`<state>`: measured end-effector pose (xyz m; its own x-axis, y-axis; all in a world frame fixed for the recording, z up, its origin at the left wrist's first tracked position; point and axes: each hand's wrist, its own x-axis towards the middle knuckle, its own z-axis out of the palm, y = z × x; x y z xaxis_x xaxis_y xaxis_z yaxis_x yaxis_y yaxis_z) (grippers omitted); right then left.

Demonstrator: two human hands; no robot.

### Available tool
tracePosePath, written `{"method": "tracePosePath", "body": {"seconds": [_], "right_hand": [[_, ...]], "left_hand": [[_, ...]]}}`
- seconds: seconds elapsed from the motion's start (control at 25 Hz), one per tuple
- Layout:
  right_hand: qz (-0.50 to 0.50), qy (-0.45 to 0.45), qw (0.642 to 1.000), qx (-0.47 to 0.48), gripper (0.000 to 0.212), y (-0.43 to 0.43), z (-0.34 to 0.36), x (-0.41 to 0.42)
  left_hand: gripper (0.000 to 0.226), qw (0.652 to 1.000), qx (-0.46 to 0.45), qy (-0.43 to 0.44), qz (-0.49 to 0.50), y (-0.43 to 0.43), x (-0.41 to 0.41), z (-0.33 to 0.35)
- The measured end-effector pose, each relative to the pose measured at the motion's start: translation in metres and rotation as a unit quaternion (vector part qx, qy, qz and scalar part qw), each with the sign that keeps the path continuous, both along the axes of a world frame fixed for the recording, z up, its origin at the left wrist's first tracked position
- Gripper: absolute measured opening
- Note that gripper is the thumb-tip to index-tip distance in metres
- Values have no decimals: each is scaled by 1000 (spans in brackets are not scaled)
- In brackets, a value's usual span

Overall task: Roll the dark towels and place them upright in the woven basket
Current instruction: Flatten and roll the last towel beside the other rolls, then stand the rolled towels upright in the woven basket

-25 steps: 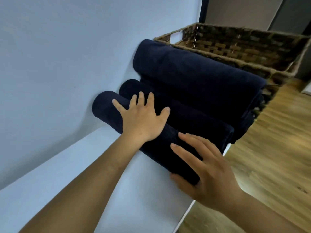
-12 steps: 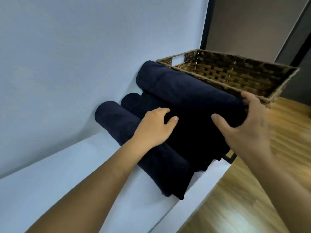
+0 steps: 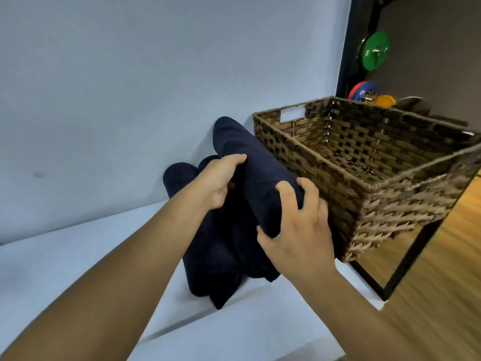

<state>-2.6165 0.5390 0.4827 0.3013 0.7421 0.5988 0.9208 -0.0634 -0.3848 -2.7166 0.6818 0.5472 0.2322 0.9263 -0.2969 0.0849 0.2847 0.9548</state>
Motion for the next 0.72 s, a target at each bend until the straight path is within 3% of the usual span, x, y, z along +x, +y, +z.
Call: {"method": "tracePosePath", "body": {"seconds": [0.2,0.36,0.52,0.6,0.72], "right_hand": [[74,-50,996,6,75,-3,-4,12],[174,32,984,16,63,-9,-2,28],[248,218,943,-48,49,-10,40,41],[272,248,928,-64,37,3,75,44],[283,267,921,-10,18,41,125,46]], "left_hand": [[60,993,-46,112,-6,-5,25,30],[56,987,-45,152,-18,5,35,29],[54,996,-76,27,-22,14,9,30],[44,995,-79,-59,-20,12,-6,35],[28,979,-59,-189,-50,6,-13,58]]}}
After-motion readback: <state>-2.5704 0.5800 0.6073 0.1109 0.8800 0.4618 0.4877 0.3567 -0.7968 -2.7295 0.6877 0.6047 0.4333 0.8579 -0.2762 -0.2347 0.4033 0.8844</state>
